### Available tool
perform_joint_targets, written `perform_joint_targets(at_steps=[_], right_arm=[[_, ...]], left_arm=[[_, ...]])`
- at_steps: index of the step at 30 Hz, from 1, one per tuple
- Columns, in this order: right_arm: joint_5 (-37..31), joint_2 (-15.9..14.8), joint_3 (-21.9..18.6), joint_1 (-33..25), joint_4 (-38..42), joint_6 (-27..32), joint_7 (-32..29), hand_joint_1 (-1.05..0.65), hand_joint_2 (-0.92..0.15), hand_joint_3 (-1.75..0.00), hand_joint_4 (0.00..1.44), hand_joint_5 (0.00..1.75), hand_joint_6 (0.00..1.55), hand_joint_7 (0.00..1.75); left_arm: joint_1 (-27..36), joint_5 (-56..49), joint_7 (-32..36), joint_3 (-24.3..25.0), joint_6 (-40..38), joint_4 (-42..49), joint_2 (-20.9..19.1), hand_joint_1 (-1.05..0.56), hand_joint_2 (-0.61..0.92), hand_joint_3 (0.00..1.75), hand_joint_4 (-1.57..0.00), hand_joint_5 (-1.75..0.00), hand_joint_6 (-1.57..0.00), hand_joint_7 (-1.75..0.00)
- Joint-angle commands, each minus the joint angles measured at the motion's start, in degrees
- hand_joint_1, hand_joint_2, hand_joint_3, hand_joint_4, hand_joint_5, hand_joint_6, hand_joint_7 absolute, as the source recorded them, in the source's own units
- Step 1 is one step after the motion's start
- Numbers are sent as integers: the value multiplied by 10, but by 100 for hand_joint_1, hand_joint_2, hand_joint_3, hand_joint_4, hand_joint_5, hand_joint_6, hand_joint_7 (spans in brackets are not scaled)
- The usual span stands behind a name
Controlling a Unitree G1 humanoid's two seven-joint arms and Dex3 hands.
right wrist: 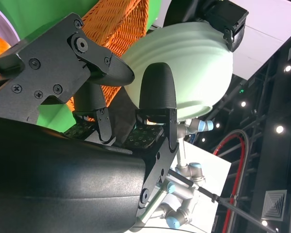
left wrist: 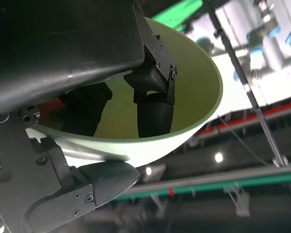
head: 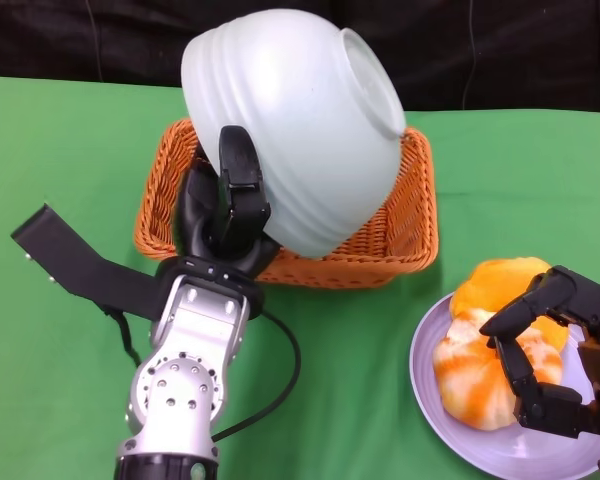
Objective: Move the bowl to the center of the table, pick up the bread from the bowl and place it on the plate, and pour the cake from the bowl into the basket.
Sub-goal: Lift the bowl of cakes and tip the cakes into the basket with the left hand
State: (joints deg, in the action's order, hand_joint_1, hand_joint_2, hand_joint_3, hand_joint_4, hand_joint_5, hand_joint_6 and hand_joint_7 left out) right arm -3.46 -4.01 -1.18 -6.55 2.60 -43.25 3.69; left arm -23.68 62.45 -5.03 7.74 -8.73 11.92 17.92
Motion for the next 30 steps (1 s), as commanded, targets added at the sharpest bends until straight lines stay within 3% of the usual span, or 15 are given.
perform_joint_targets(at_steps=[1,13,30], right_arm=[[4,-7,-3,-1,3,-3,0,-8,-39,-118,76,146,76,120],[7,-7,-3,-3,1,0,2,-8,-37,-121,75,146,76,119],[3,-6,-4,-4,-1,0,3,-12,-40,-114,76,144,77,118]], left_arm=[[-11,21,-48,21,9,18,60,-36,34,161,-111,-175,-86,-175],[-34,38,-151,41,-1,75,56,-38,36,156,-112,-175,-90,-175],[-38,30,-210,53,-17,106,49,-39,32,160,-110,-175,-89,-175]])
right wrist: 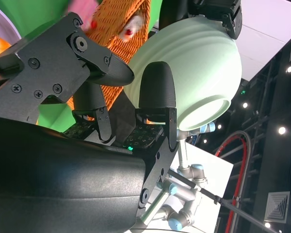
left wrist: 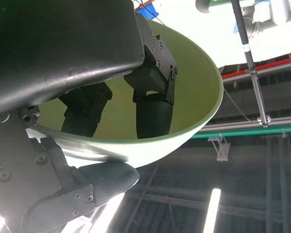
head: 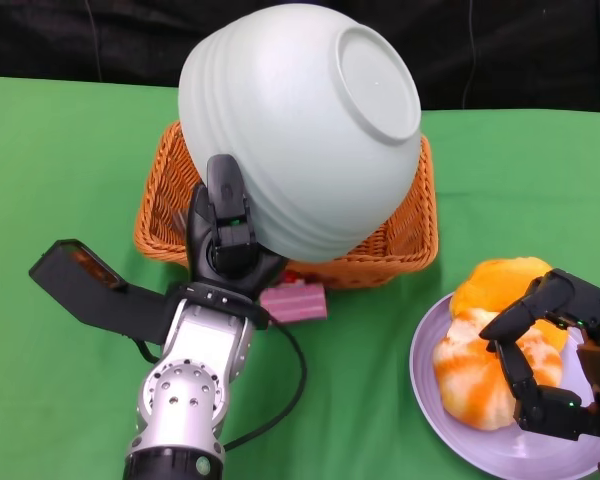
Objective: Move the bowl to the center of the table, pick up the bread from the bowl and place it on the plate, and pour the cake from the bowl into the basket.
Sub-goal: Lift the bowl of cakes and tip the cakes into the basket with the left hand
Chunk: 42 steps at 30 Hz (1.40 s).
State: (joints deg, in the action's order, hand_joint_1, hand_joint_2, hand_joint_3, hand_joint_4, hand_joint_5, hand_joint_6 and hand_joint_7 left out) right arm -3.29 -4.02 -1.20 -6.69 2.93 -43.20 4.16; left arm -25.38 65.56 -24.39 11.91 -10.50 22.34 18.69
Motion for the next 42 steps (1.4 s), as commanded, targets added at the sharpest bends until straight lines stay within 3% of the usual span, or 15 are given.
perform_joint_targets(at_steps=[1,42], right_arm=[[2,-6,-4,-3,-5,0,-2,-12,-40,-114,76,144,77,118],[4,-10,-5,-4,2,-6,2,-9,-43,-114,76,143,76,120]], left_arm=[[-21,-1,-17,12,1,2,41,-39,32,160,-110,-175,-89,-175],[-17,-29,-23,10,12,-13,41,-36,30,159,-110,-175,-88,-175]])
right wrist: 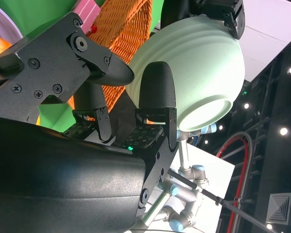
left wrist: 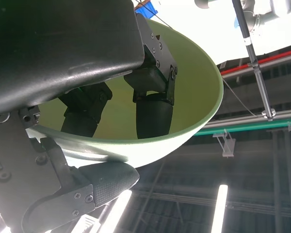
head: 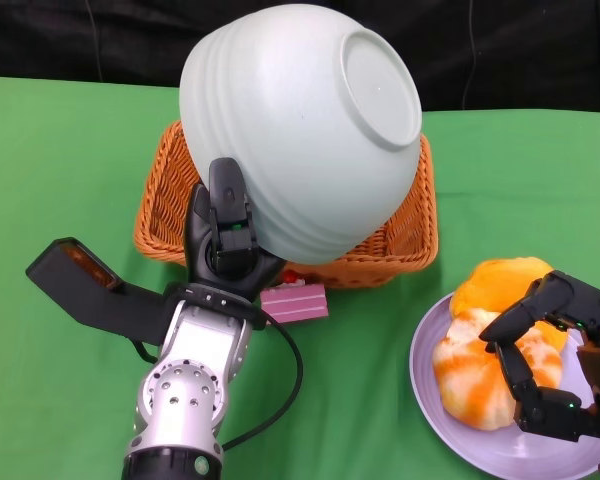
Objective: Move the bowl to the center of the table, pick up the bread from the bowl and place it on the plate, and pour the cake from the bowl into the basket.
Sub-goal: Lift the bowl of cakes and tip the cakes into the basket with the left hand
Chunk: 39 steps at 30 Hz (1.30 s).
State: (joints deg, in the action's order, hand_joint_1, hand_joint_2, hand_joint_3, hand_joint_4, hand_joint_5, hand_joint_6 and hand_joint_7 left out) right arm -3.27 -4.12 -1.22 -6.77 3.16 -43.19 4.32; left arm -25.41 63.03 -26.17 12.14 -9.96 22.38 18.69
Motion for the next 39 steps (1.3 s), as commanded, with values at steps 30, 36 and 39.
perform_joint_targets(at_steps=[30,36,39], right_arm=[[-14,-2,-2,9,20,-8,-8,-12,-38,-117,76,146,75,122],[0,-1,2,10,20,-4,-3,-11,-38,-118,76,147,75,122],[2,-2,3,10,21,-5,-3,-11,-38,-118,75,148,75,122]], left_arm=[[-9,-22,6,8,-3,-48,18,-36,33,157,-109,-175,-88,-175],[-1,-26,6,8,-10,-64,21,-35,32,155,-109,-175,-87,-175],[0,-26,5,9,-11,-65,21,-35,32,155,-109,-175,-86,-175]])
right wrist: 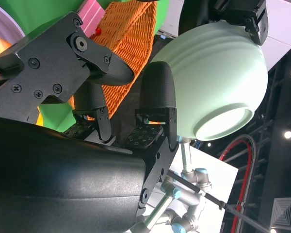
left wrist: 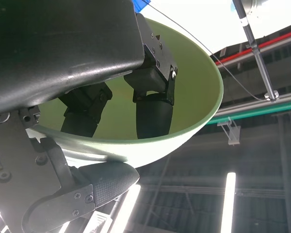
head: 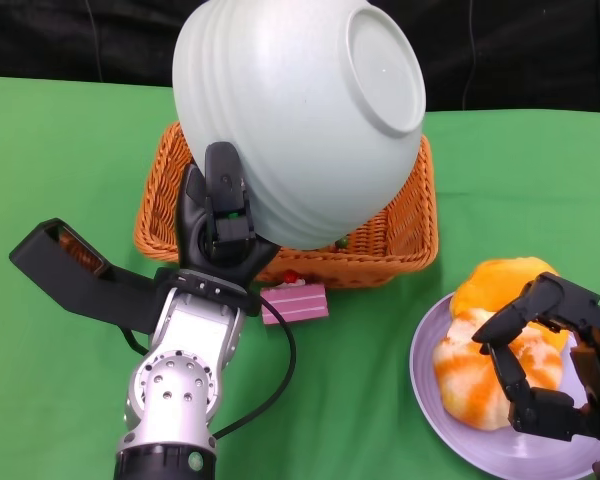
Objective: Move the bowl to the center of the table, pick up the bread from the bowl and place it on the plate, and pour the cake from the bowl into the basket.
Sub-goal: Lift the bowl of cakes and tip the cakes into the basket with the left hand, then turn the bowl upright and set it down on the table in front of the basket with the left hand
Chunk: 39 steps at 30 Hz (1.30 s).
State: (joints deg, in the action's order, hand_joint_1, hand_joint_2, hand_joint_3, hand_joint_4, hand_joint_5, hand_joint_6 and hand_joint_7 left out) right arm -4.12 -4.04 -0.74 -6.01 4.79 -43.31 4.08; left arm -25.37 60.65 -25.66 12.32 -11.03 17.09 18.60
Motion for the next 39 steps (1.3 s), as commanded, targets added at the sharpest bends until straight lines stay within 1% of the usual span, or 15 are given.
perform_joint_targets(at_steps=[1,4,5,8,16,22,28,31,35,39], right_arm=[[10,-3,-2,3,5,-4,0,-11,-38,-118,75,148,75,123],[7,-6,-3,4,6,-6,-2,-11,-39,-117,75,148,75,123],[6,-6,-4,5,6,-6,-2,-10,-37,-121,76,147,75,123],[7,-6,-3,5,5,-5,-2,-10,-35,-124,76,147,76,122],[10,-5,-2,3,5,-4,-1,-12,-38,-117,76,147,75,123],[8,-5,-3,1,3,-2,-2,-13,-39,-115,76,146,75,122],[5,-7,-4,2,6,-8,-2,-13,-39,-115,76,146,75,121],[4,-6,-4,2,7,-8,-3,-13,-39,-114,76,146,75,121],[7,-7,-4,5,9,-7,-1,-14,-40,-115,76,146,75,121],[7,-8,-4,5,9,-7,0,-14,-40,-115,76,146,75,122]], left_arm=[[0,-3,0,7,-1,-12,22,-35,32,155,-109,-175,-86,-175],[3,-7,0,4,2,-16,22,-35,33,155,-109,-175,-86,-175],[4,-9,1,3,2,-19,22,-35,33,155,-109,-175,-86,-175],[5,-13,1,3,2,-24,22,-35,33,155,-109,-175,-87,-175],[13,-21,0,0,1,-43,24,-36,34,155,-109,-175,-86,-175],[18,-27,4,-2,0,-51,25,-36,34,155,-109,-175,-86,-175],[27,-70,-5,-14,22,-66,18,-37,38,152,-108,-175,-87,-175],[35,-104,-16,-26,39,-81,4,-34,39,152,-107,-175,-88,-175],[40,-123,-27,-33,48,-90,-10,-31,38,154,-106,-175,-88,-175],[41,-127,-30,-33,50,-91,-11,-31,37,155,-106,-175,-88,-175]])
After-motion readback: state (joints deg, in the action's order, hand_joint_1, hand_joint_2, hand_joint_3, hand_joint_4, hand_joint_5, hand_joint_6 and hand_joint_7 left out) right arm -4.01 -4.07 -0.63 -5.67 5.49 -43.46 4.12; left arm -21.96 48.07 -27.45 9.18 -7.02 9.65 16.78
